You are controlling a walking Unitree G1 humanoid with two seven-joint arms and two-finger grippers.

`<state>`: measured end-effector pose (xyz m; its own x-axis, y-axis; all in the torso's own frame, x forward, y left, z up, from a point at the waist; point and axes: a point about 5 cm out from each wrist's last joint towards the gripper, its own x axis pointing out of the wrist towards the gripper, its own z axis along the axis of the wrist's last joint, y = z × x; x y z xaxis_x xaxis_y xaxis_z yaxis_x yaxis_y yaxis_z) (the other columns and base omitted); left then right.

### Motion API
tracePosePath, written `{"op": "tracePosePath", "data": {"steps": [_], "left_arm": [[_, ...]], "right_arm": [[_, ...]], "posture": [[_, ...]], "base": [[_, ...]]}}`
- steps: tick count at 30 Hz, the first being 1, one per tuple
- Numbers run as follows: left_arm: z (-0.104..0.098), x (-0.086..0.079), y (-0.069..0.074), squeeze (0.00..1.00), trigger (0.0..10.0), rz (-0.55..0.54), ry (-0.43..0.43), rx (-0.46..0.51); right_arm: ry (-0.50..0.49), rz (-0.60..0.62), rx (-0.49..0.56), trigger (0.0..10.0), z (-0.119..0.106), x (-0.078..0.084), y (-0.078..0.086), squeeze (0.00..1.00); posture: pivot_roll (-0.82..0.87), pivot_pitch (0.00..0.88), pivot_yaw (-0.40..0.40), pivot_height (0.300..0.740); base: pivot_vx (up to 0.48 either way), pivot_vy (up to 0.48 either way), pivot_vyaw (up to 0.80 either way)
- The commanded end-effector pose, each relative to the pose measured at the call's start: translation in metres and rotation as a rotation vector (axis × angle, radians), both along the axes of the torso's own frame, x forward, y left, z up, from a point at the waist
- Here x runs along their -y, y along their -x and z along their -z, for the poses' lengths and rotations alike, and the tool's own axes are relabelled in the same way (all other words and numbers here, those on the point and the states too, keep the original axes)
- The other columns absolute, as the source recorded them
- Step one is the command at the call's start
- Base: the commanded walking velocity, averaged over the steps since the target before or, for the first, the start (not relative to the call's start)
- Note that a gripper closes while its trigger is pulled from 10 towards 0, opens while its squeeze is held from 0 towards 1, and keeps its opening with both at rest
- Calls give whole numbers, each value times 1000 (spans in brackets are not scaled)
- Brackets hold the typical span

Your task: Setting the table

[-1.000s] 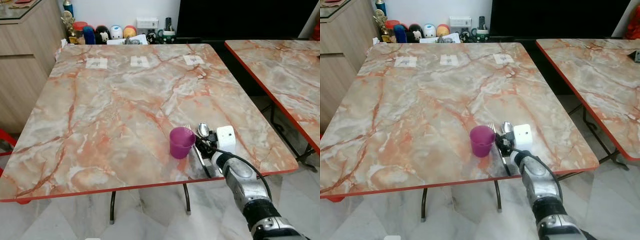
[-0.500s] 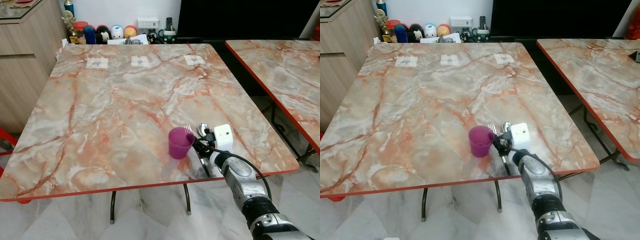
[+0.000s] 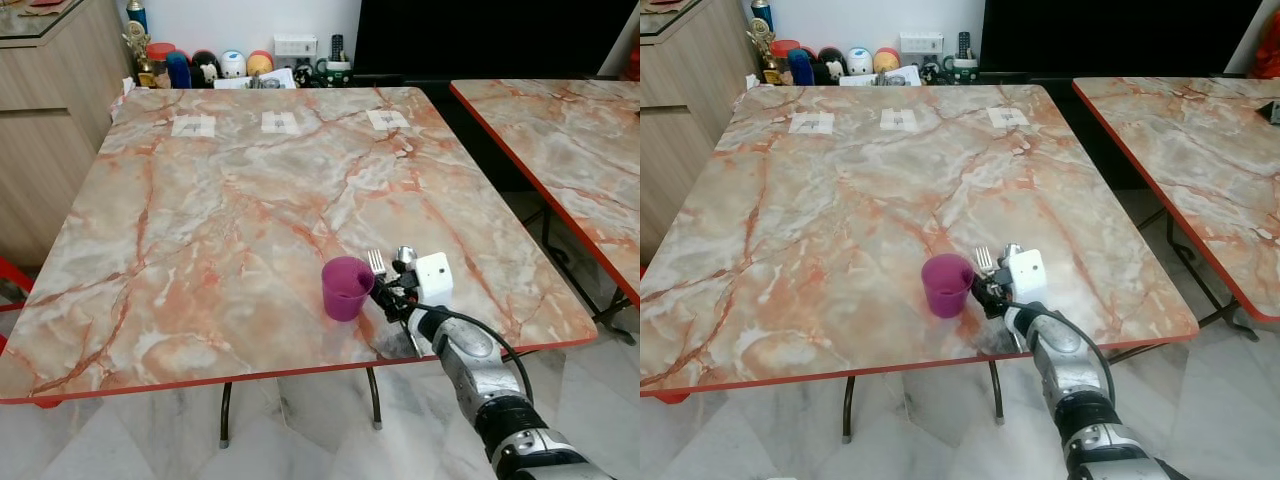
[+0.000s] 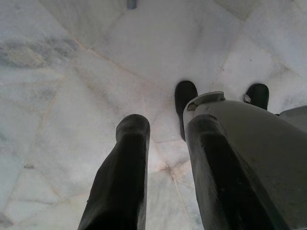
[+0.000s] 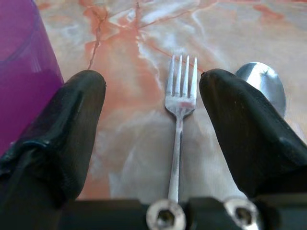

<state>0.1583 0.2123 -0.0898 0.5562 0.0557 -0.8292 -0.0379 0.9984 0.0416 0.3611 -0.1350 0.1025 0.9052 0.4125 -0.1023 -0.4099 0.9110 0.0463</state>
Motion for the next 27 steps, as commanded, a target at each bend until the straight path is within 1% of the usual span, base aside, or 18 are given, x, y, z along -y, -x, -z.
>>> {"op": "tracePosePath", "data": {"steps": [1, 2, 5, 10, 14, 15, 16, 17, 19, 20, 21, 22, 23, 24, 25, 27], "left_arm": [[6, 1, 14, 0, 10000, 0, 5, -50], [5, -3, 13, 0, 10000, -2, 3, -49], [3, -9, 11, 0, 10000, -1, -3, -46], [2, -13, 11, 0, 10000, 10, -10, -48], [2, -15, 12, 0, 10000, 10, -10, -44], [2, -13, 12, 0, 10000, 11, -8, -43], [3, -12, 12, 0, 10000, 12, -7, -43], [3, -8, 10, 0, 10000, 16, -5, -40], [3, -6, 9, 0, 10000, 18, -3, -39], [3, 0, 6, 0, 10000, 23, 0, -37], [3, 5, 3, 0, 10000, 28, 3, -36], [3, 11, 0, 0, 10000, 32, 7, -34], [3, 13, -2, 0, 10000, 34, 8, -32], [2, 15, -3, 0, 10000, 36, 9, -32], [2, 17, -5, 0, 10000, 37, 10, -30], [1, 21, -9, 0, 10000, 41, 11, -27]], "right_arm": [[-2, 58, 10, 10000, -2, 4, -2, 0], [-2, 104, 5, 10000, -2, 8, -3, 0], [-19, 166, -15, 10000, 0, 12, -4, 0], [-26, 152, -36, 10000, 5, 10, -1, 0], [-9, 116, -66, 10000, 12, 1, 2, 0], [-15, 111, -63, 4275, 11, 0, 1, 0], [-19, 109, -62, 4275, 10, -1, 1, 0], [-21, 108, -56, 0, 9, -2, 0, 0], [-21, 109, -54, 0, 8, -3, 0, 0], [-21, 111, -52, 3529, 7, -3, -1, 0], [-21, 113, -51, 4902, 7, -4, -1, 0], [-23, 113, -51, 3333, 7, -4, -1, 0], [-23, 113, -51, 3333, 7, -4, -1, 0], [-22, 115, -52, 3804, 7, -4, -1, 0], [-19, 118, -53, 10000, 7, -3, -1, 0], [-16, 126, -59, 10000, 8, -3, -1, 0]], "posture": [[28, 138, -43, 740], [28, 138, -43, 740], [26, 139, -42, 740], [26, 139, -42, 740], [28, 138, -43, 740], [28, 138, -43, 740], [28, 138, -43, 740], [28, 137, -42, 740], [27, 138, -41, 740], [28, 138, -42, 740], [28, 138, -42, 740], [28, 138, -42, 740], [28, 138, -42, 740], [28, 138, -42, 740], [28, 138, -42, 740], [27, 139, -43, 740]], "base": [[0, 0, 0], [0, 0, 0], [0, 0, 0], [0, 0, 0], [0, 0, 0], [0, 0, 0], [0, 0, 0], [0, 0, 0], [0, 0, 0], [0, 0, 0], [0, 0, 0], [0, 0, 0], [0, 0, 0], [0, 0, 0], [0, 0, 0], [0, 0, 0]]}}
